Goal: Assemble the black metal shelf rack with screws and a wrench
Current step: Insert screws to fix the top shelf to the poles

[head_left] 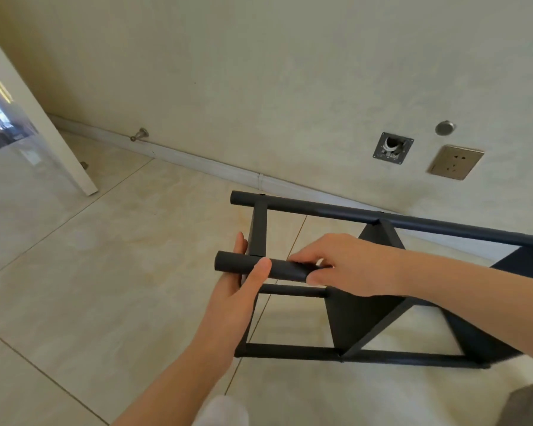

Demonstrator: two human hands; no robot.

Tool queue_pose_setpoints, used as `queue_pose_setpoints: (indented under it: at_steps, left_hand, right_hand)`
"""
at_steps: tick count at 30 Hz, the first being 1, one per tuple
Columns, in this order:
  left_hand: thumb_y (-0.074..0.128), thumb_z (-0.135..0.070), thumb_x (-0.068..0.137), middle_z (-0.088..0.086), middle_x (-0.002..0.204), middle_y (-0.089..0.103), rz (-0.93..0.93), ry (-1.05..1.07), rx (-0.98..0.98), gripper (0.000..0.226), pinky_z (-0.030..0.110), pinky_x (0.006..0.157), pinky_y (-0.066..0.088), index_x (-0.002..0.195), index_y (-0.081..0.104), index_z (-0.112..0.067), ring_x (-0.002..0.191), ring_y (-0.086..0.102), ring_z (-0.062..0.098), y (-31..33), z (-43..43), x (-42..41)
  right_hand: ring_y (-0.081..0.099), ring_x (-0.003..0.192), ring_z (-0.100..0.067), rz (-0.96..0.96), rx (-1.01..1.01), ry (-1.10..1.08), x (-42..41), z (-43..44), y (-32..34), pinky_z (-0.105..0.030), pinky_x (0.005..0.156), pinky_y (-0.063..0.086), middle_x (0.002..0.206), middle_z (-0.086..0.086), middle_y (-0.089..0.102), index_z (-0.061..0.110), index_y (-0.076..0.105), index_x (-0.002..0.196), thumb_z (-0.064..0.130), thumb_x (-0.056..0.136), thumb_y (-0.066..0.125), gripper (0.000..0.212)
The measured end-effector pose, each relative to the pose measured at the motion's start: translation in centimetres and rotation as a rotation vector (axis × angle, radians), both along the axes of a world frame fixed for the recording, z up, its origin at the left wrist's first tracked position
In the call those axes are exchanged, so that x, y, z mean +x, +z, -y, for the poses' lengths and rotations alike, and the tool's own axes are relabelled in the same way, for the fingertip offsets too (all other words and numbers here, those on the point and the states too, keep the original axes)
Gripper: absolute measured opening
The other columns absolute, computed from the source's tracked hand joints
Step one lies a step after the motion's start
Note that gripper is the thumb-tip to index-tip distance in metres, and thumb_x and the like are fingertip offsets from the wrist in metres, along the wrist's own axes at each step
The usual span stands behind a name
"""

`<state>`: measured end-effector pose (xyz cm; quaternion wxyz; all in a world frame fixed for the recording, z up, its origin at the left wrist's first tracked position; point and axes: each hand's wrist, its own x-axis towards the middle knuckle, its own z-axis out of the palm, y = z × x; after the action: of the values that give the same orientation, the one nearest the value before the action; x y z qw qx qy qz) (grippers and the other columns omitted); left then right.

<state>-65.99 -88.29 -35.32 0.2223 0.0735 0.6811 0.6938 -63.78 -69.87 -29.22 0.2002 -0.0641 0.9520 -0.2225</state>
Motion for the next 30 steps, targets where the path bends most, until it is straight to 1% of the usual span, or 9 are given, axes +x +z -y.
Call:
queue_pose_setpoints:
  at_steps: [5,10,14,16,18,20,22,26,30]
  left_hand:
    - [0.057,-0.055,0.089,-0.017,0.152,0.041,-0.154,0.090,-0.065,0.077,0.042,0.116,0.028,0.155,0.017,-0.049,0.142,0.037,0.013,5.1,-2.0,-2.5]
    - [0.057,-0.043,0.098,-0.020,0.116,0.050,-0.270,0.135,-0.118,0.064,0.023,0.090,0.030,0.155,0.028,-0.039,0.094,0.045,-0.004,10.5,-4.6,-5.1]
    - [0.060,-0.039,0.096,-0.033,0.078,0.046,-0.327,0.115,-0.187,0.015,0.009,0.061,0.029,0.099,0.047,-0.046,0.066,0.050,-0.024,15.2,-6.5,-5.4]
    - [0.061,-0.035,0.096,-0.027,0.074,0.049,-0.411,0.100,-0.206,0.027,0.008,0.057,0.034,0.081,0.042,-0.044,0.060,0.048,-0.029,17.2,-7.4,-5.0]
    - [0.061,-0.034,0.095,-0.022,0.075,0.050,-0.477,0.099,-0.244,0.032,0.012,0.075,0.044,0.075,0.038,-0.043,0.067,0.056,-0.016,18.8,-8.5,-4.3]
    - [0.062,-0.036,0.093,-0.020,0.079,0.053,-0.507,0.112,-0.262,0.027,0.039,0.105,0.042,0.075,0.041,-0.041,0.080,0.055,-0.004,20.1,-9.6,-3.5]
    - [0.063,-0.039,0.091,-0.007,0.090,0.063,-0.518,0.095,-0.250,0.011,0.058,0.112,0.035,0.087,0.054,-0.034,0.100,0.062,0.014,21.0,-10.7,-2.5]
    - [0.071,-0.047,0.086,-0.002,0.100,0.067,-0.578,0.097,-0.322,0.030,0.064,0.112,0.029,0.097,0.061,-0.021,0.111,0.061,0.025,22.7,-12.7,0.6]
    - [0.073,-0.044,0.086,-0.001,0.121,0.063,-0.619,0.075,-0.342,0.033,0.063,0.116,0.016,0.102,0.050,-0.027,0.123,0.054,0.024,23.8,-14.6,3.1]
  right_hand:
    - [0.059,0.103,-0.014,-0.175,-0.008,-0.094,-1.0,-0.8,4.3,-0.033,0.099,0.046,0.114,0.003,0.067,0.021,0.065,0.125,0.016,0.099,0.054,0.029]
    - [0.064,0.099,-0.019,-0.344,-0.041,-0.206,-1.0,-1.6,8.6,-0.037,0.094,0.051,0.111,-0.002,0.069,0.022,0.065,0.124,0.014,0.100,0.052,0.029]
    - [0.064,0.094,-0.022,-0.440,-0.099,-0.273,-0.1,-2.8,11.7,-0.040,0.091,0.052,0.102,-0.005,0.069,0.020,0.067,0.117,0.014,0.099,0.052,0.024]
    - [0.065,0.100,-0.021,-0.475,-0.177,-0.336,0.7,-3.3,12.8,-0.034,0.094,0.051,0.112,-0.004,0.070,0.021,0.065,0.124,0.013,0.098,0.055,0.029]
    - [0.065,0.104,-0.015,-0.517,-0.239,-0.394,1.7,-3.8,13.5,-0.026,0.093,0.047,0.118,0.001,0.069,0.020,0.062,0.131,0.011,0.097,0.056,0.035]
    - [0.063,0.097,-0.001,-0.536,-0.291,-0.449,2.8,-4.5,14.0,-0.016,0.088,0.044,0.110,0.014,0.065,0.021,0.062,0.132,0.010,0.096,0.057,0.038]
    - [0.063,0.086,0.011,-0.538,-0.367,-0.507,4.2,-5.3,14.4,-0.006,0.080,0.046,0.101,0.024,0.063,0.024,0.063,0.130,0.008,0.095,0.059,0.039]
    - [0.066,0.105,-0.005,-0.554,-0.485,-0.629,7.3,-6.9,14.7,-0.029,0.099,0.051,0.118,0.009,0.069,0.024,0.065,0.128,0.008,0.092,0.063,0.040]
    - [0.070,0.100,-0.011,-0.564,-0.670,-0.829,10.2,-8.1,14.6,-0.035,0.094,0.056,0.106,0.008,0.074,0.026,0.073,0.109,0.007,0.085,0.073,0.030]
